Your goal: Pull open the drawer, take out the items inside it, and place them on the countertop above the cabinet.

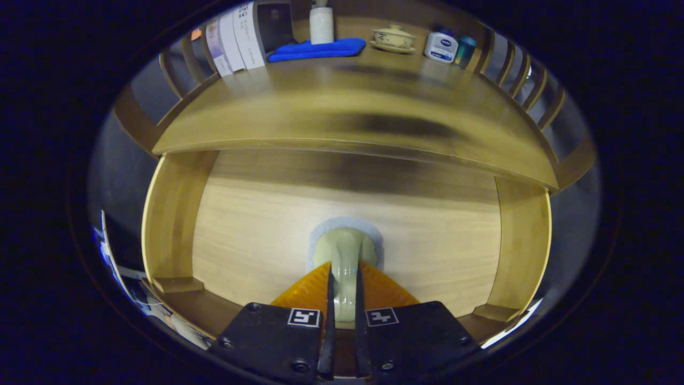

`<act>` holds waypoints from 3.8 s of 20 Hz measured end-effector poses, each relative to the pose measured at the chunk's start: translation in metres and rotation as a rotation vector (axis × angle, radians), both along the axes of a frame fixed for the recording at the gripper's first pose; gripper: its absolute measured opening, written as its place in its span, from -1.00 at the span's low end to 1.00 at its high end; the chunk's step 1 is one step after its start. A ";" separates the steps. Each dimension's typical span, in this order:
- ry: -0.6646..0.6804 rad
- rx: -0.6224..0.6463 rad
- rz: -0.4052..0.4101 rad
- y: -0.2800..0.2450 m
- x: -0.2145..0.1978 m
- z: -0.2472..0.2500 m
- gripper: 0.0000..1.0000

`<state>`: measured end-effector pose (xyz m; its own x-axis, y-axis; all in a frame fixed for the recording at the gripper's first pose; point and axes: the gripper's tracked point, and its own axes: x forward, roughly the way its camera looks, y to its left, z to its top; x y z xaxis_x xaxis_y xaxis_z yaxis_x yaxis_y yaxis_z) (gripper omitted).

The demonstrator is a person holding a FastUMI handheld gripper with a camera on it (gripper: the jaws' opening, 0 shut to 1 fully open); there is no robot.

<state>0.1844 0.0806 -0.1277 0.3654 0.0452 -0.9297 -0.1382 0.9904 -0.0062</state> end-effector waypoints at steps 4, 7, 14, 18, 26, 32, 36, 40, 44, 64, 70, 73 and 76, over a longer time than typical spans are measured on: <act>-0.041 0.001 0.025 -0.004 -0.002 0.036 -0.64; -0.074 0.016 0.025 -0.005 0.003 0.070 -0.64; -0.166 0.033 -0.061 -0.018 0.057 0.130 -0.64; -0.177 0.043 -0.103 -0.018 0.093 0.139 -0.64; -0.155 0.037 -0.132 -0.014 0.157 0.141 -0.64; -0.109 0.033 -0.124 -0.008 0.180 0.124 -0.65; -0.124 -0.006 -0.129 -0.015 0.186 0.123 -0.56; -0.147 0.007 -0.135 -0.017 0.187 0.125 -0.42; -0.170 0.025 -0.150 -0.017 0.183 0.132 -0.23; -0.371 0.046 -0.062 -0.007 0.054 0.146 0.05; -0.622 0.085 -0.013 0.013 -0.015 0.177 0.61; -0.743 0.083 0.001 0.017 -0.048 0.188 0.76; -0.874 0.092 0.019 0.024 -0.086 0.208 0.77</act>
<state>0.0982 0.1047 0.0800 0.9432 0.1196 -0.3099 -0.1380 0.9897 -0.0380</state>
